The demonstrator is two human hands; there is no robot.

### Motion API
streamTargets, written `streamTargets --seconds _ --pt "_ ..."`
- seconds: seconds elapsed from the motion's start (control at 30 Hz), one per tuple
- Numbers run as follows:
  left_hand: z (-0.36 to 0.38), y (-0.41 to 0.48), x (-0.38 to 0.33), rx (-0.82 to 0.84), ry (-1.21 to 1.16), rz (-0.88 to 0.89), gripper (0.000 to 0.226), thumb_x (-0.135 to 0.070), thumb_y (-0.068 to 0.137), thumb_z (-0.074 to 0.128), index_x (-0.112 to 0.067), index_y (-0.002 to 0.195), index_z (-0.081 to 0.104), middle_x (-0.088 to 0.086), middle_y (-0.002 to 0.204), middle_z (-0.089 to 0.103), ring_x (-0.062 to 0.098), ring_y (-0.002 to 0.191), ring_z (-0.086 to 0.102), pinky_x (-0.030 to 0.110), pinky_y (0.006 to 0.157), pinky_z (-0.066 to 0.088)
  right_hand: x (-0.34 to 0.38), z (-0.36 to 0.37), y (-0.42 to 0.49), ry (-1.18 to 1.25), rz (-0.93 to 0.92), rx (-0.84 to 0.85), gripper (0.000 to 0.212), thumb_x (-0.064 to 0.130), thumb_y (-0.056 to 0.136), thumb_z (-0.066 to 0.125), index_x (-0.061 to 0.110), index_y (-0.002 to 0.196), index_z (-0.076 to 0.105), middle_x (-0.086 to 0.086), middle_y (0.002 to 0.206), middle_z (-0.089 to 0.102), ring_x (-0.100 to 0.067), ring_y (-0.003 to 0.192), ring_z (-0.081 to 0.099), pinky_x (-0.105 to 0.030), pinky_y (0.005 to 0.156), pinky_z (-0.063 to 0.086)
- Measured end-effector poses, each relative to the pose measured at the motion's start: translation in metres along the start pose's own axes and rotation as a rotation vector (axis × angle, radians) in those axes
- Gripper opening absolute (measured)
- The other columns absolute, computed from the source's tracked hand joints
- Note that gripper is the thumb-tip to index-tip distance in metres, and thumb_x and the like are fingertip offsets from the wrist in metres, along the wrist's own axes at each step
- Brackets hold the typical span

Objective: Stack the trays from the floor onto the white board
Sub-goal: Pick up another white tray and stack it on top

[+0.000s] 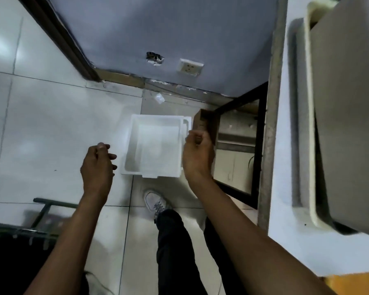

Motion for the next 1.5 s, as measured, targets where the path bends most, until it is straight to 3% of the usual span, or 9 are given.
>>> streamTargets --seconds 0.17,0.27,0.43,0.57,0.67,0.8,1.03,1.33,1.5 --pt "0.038 0.048 0.051 0.066 0.006 -0.007 0.03 -0.036 0.103 0.04 -0.016 0.111 0.061 -0.004 0.086 0.065 0.016 0.067 0.058 0.031 0.064 0.044 -0.067 0.037 0.046 -0.061 0.12 -0.132 0.018 0.015 0.096 0.049 0.014 0.105 0.065 0.013 0.077 0.053 -0.013 0.081 0.053 -0.02 0.065 0.039" --pt "0.059 0.081 0.079 0.098 0.029 -0.01 0.025 -0.032 0.101 0.045 -0.017 0.111 0.062 -0.001 0.092 0.067 0.015 0.073 0.061 0.032 0.071 0.048 -0.103 0.066 0.071 -0.085 0.155 -0.153 0.017 0.013 0.095 0.049 0.015 0.104 0.064 0.004 0.088 0.059 -0.018 0.086 0.059 -0.031 0.076 0.052" --pt "0.085 0.142 0.12 0.047 0.137 0.045 0.03 -0.033 0.099 0.051 -0.014 0.121 0.054 0.004 0.103 0.064 0.021 0.084 0.06 0.024 0.065 0.042 -0.162 0.113 0.122 -0.303 0.055 -0.109 0.019 0.013 0.091 0.05 0.017 0.108 0.059 -0.004 0.11 0.064 -0.024 0.104 0.061 -0.041 0.088 0.054" --pt "0.108 0.189 0.154 0.025 0.283 0.08 0.038 -0.033 0.097 0.055 -0.01 0.126 0.054 0.004 0.112 0.062 0.021 0.097 0.057 0.03 0.086 0.042 -0.204 0.124 0.164 -0.441 -0.008 -0.149 0.032 0.017 0.091 0.057 0.012 0.122 0.052 -0.009 0.125 0.055 -0.027 0.116 0.054 -0.045 0.097 0.048" --pt "0.13 0.209 0.183 0.057 0.342 0.069 0.042 -0.035 0.095 0.058 -0.008 0.127 0.056 0.013 0.12 0.065 0.032 0.109 0.061 0.04 0.096 0.047 -0.235 0.122 0.182 -0.511 0.015 -0.137 0.036 0.023 0.09 0.059 0.011 0.123 0.05 -0.01 0.123 0.055 -0.029 0.111 0.057 -0.045 0.09 0.052" --pt "0.14 0.22 0.197 -0.027 0.456 0.116 0.039 -0.03 0.094 0.059 -0.004 0.123 0.06 0.019 0.116 0.068 0.037 0.107 0.061 0.034 0.088 0.042 -0.267 0.13 0.191 -0.446 0.109 0.048 0.035 0.041 0.097 0.049 0.011 0.111 0.059 -0.003 0.096 0.064 -0.022 0.09 0.063 -0.033 0.079 0.053" --pt "0.134 0.222 0.21 0.001 0.404 -0.015 0.038 -0.037 0.099 0.051 -0.005 0.115 0.064 0.015 0.117 0.067 0.035 0.113 0.058 0.038 0.093 0.042 -0.254 0.132 0.189 -0.378 0.034 0.028 0.032 0.035 0.097 0.051 0.012 0.077 0.042 0.002 0.06 0.042 -0.012 0.05 0.04 -0.026 0.05 0.034" --pt "0.087 0.19 0.151 -0.034 0.258 -0.03 0.057 -0.049 0.103 0.029 -0.007 0.067 0.04 0.007 0.067 0.047 0.025 0.066 0.042 0.035 0.07 0.032 -0.205 0.124 0.151 -0.254 0.033 0.022 0.045 0.037 0.095 0.054 0.016 0.065 0.027 0.001 0.058 0.027 -0.016 0.051 0.025 -0.025 0.045 0.029" --pt "0.04 0.154 0.096 -0.065 0.304 0.0 0.064 -0.046 0.105 0.025 0.002 0.073 0.051 0.005 0.068 0.049 0.029 0.079 0.047 0.035 0.075 0.032 -0.164 0.114 0.113 -0.208 -0.025 0.004 0.048 0.044 0.095 0.052 0.016 0.063 0.031 -0.001 0.062 0.033 -0.019 0.066 0.036 -0.029 0.056 0.033"
Point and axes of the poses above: each hand's wrist, its own y-axis towards the middle knuckle, its own z-axis out of the palm, x = y × z, the point moved 9 cm from there along y, towards the middle knuckle
